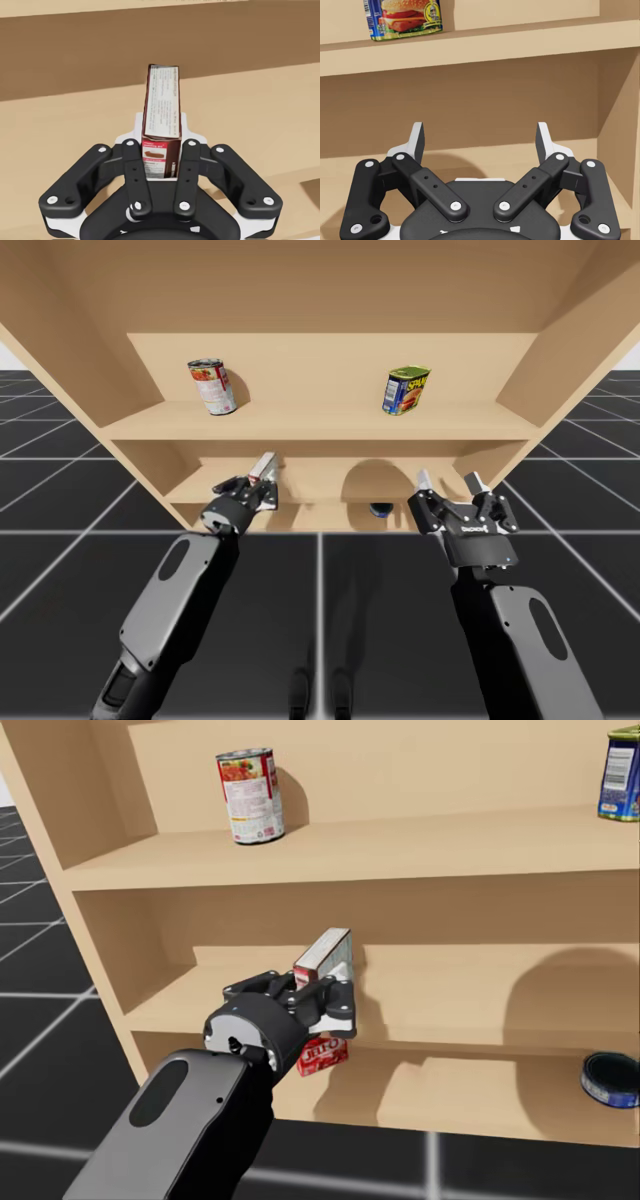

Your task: Find the pudding box on the shelf and bring it to me.

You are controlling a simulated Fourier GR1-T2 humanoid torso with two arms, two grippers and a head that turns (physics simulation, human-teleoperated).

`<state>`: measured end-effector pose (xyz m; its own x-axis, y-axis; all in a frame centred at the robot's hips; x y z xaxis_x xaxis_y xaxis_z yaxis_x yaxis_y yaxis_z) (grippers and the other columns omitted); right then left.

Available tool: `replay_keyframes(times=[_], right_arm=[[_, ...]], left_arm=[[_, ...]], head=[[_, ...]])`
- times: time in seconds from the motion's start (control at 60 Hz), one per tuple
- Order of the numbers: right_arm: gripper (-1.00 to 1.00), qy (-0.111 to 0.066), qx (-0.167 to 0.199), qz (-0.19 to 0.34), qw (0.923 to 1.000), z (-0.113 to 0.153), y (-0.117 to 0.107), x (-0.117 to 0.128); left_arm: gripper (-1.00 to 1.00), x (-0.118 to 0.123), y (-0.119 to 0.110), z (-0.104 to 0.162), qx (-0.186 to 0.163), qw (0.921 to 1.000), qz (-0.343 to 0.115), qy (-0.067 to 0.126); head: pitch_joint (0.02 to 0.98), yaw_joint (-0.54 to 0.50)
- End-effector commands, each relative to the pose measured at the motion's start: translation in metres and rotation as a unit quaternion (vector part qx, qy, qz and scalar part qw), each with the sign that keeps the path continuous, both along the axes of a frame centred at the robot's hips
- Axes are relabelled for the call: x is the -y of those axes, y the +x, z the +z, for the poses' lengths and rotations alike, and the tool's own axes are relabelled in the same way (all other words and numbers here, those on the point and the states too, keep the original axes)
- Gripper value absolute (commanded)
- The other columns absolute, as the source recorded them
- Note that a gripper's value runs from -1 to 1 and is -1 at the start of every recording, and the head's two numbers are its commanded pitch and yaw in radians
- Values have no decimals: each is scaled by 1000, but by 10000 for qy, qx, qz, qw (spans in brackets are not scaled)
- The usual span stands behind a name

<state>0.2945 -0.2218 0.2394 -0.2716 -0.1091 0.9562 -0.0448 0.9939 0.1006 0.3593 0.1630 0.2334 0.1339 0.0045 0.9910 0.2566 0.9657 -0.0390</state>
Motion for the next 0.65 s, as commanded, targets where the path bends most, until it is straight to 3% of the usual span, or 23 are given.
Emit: replay_keyframes(times=[0.017,0.233,0.35,0.4,0.5,0.583,0.65], right_arm=[[-1000,3,3,-17,10000,0,0,1],[-1000,-14,-13,-2,10000,0,0,1],[-1000,-12,-12,-7,10000,0,0,1],[-1000,-12,-16,0,10000,0,0,1],[-1000,16,-21,14,10000,0,0,2],[-1000,21,-11,16,10000,1,0,2],[-1000,16,-4,6,10000,1,0,3]], left_arm=[[1000,1,6,-6,-63,10000,-55,32],[1000,-8,-21,19,195,9997,-171,4],[1000,-20,-47,24,317,9992,-209,96],[1000,-25,-55,23,376,9989,-186,224],[1000,-35,-73,22,376,9989,-184,198],[1000,-41,-90,23,307,9992,-251,33],[1000,-42,-100,22,277,9992,-276,113]], head=[[543,224],[541,221],[540,222],[540,223],[540,224],[542,225],[542,227]])
